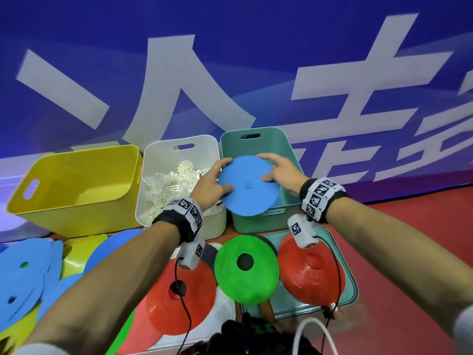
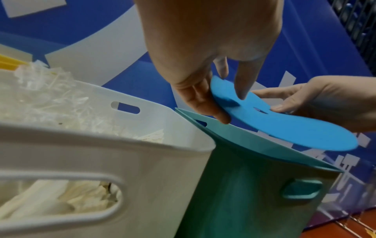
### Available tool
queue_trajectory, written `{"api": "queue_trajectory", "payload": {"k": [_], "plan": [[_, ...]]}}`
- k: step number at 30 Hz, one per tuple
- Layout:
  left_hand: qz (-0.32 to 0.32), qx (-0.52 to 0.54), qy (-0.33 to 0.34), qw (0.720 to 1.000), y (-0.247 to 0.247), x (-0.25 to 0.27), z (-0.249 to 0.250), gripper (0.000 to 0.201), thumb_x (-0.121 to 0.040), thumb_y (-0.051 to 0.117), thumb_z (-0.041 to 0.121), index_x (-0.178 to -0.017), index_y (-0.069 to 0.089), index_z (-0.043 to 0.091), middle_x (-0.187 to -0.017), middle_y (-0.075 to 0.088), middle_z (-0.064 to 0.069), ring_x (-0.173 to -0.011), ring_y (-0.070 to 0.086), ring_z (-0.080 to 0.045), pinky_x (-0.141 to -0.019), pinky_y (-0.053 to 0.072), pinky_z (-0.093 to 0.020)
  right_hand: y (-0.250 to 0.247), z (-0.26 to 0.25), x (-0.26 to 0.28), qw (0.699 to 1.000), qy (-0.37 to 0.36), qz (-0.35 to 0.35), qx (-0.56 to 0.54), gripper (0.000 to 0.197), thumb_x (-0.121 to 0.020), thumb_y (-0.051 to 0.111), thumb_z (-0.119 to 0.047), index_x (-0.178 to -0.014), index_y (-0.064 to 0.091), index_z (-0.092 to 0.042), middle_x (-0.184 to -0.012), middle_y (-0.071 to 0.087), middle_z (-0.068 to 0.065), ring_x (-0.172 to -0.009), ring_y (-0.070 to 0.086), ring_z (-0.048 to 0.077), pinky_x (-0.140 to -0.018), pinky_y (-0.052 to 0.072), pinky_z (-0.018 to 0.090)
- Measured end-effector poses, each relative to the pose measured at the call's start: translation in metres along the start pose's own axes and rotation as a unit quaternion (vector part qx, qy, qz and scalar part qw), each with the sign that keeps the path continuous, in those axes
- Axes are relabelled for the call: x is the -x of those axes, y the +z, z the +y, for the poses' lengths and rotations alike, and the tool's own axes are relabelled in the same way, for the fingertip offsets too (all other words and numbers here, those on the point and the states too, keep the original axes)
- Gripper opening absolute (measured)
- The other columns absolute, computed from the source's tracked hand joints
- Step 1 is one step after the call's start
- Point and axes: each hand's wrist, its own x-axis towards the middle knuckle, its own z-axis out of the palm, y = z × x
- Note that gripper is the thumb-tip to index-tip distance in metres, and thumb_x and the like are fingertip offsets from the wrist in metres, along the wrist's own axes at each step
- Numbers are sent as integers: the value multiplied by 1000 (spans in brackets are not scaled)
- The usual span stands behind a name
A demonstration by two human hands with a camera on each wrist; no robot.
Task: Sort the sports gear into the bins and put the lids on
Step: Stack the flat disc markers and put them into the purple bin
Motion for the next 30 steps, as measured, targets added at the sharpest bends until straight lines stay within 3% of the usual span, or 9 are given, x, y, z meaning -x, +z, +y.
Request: {"api": "queue_trajectory", "payload": {"k": [4, 8, 11, 14, 17, 22, 27, 30], "plan": [[14, -64, -2, 998, -4, -6, -2, 67, -81, 73, 15, -135, 44, 41, -98, 62, 4, -78, 65, -19, -86, 53, -41, -23, 2, -6, 997, 10, 69, 14, 54, -85, 57, 9, -124, 55, -28, -115, 63, 17, -96, 65, 36, -85, 57, 47], [32, -95, -11, 995, -10, -7, -4, 60, -82, 72, 23, -135, 48, 39, -100, 60, 6, -75, 62, -17, -87, 53, -41, -22, 11, -15, 993, 18, 107, 56, 57, -84, 59, -1, -128, 49, -35, -125, 57, 10, -111, 58, 33, -92, 53, 48], [38, -126, -9, 991, -15, -3, -7, 57, -84, 72, 28, -135, 49, 37, -110, 58, 4, -86, 60, -15, -89, 51, -38, -15, 15, -22, 984, 72, 69, 145, 78, -88, 66, -16, -152, 23, -27, -145, 43, 16, -125, 50, 34, -103, 44, 43], [50, -148, -4, 988, -19, 3, -15, 56, -85, 70, 28, -136, 50, 36, -118, 57, 3, -103, 57, -14, -94, 47, -37, -7, 19, -23, 965, 113, 41, 232, 96, -85, 72, -34, -155, 8, -23, -157, 18, 19, -141, 31, 36, -113, 31, 45], [60, -182, 2, 982, -22, 9, -26, 50, -84, 68, 32, -132, 55, 31, -125, 55, 1, -115, 53, -16, -100, 43, -35, 5, 21, -22, 951, 75, 43, 296, 87, -82, 70, -40, -152, 20, -26, -150, 27, 15, -136, 35, 35, -111, 34, 50], [86, -201, 9, 976, -28, 23, -40, 52, -76, 51, 49, -122, 61, 29, -128, 53, 2, -121, 47, -16, -99, 35, -27, 42, 10, -11, 932, -4, 43, 361, 68, -84, 64, -40, -144, 35, -27, -142, 38, 11, -132, 37, 31, -107, 36, 46], [126, -222, 41, 966, -62, 53, -60, 63, -72, 40, 58, -121, 62, 26, -126, 53, 0, -122, 46, -21, -105, 37, -42, 100, -15, -3, 908, -74, 45, 409, 60, -83, 63, -42, -138, 43, -27, -139, 44, 8, -128, 41, 29, -105, 34, 44], [142, -238, 34, 960, -97, 78, -76, 68, -71, 36, 59, -125, 59, 26, -133, 49, 0, -129, 40, -21, -108, 31, -41, 143, -36, -1, 894, -106, 47, 433, 59, -81, 62, -43, -135, 46, -29, -140, 45, 4, -128, 41, 27, -104, 32, 43]]}}
